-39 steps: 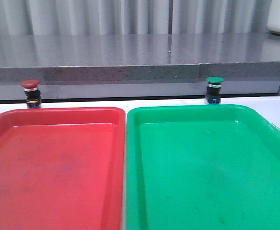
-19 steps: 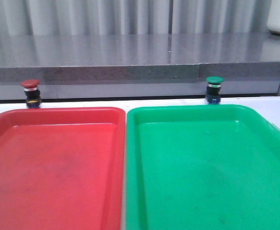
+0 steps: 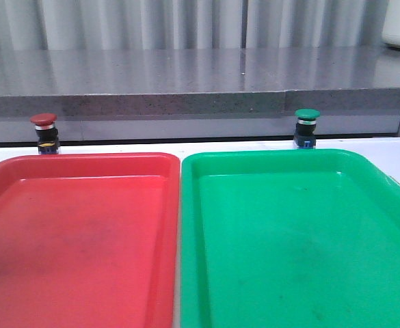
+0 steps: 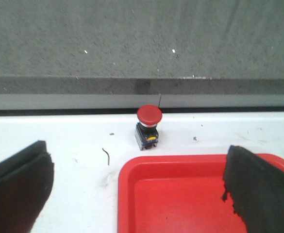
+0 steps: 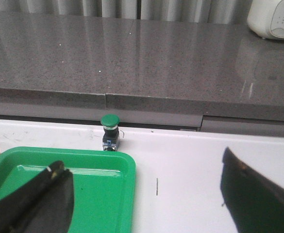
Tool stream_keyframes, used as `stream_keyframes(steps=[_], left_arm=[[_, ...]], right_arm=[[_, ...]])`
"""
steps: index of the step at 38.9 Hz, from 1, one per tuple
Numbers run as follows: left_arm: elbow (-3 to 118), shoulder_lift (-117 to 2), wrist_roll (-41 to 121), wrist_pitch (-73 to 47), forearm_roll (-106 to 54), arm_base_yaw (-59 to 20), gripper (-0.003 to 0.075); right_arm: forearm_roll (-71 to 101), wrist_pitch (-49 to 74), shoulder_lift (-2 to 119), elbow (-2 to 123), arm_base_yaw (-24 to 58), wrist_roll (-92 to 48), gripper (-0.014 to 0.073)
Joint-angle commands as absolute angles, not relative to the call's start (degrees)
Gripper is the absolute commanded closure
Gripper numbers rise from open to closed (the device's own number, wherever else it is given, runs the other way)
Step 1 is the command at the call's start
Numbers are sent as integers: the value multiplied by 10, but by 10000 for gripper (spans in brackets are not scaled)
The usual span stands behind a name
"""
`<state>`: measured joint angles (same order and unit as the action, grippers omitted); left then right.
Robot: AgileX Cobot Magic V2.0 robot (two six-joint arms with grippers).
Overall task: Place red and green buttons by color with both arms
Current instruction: 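Lower the left gripper onto the red-capped button and close it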
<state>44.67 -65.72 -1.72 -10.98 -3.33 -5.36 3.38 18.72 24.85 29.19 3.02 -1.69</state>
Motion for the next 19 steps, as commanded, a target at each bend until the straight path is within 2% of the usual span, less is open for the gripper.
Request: stream_keyframes(steps=[1, 7, 19], left_arm=[[536, -725, -19, -135, -33, -65, 41], [654, -849, -19, -230, -33, -67, 41], [833, -1032, -19, -276, -33, -67, 41]], right_arm=[[28, 145, 256, 313, 27, -17, -36], [28, 145, 256, 313, 27, -17, -36], [28, 145, 256, 313, 27, -17, -36]])
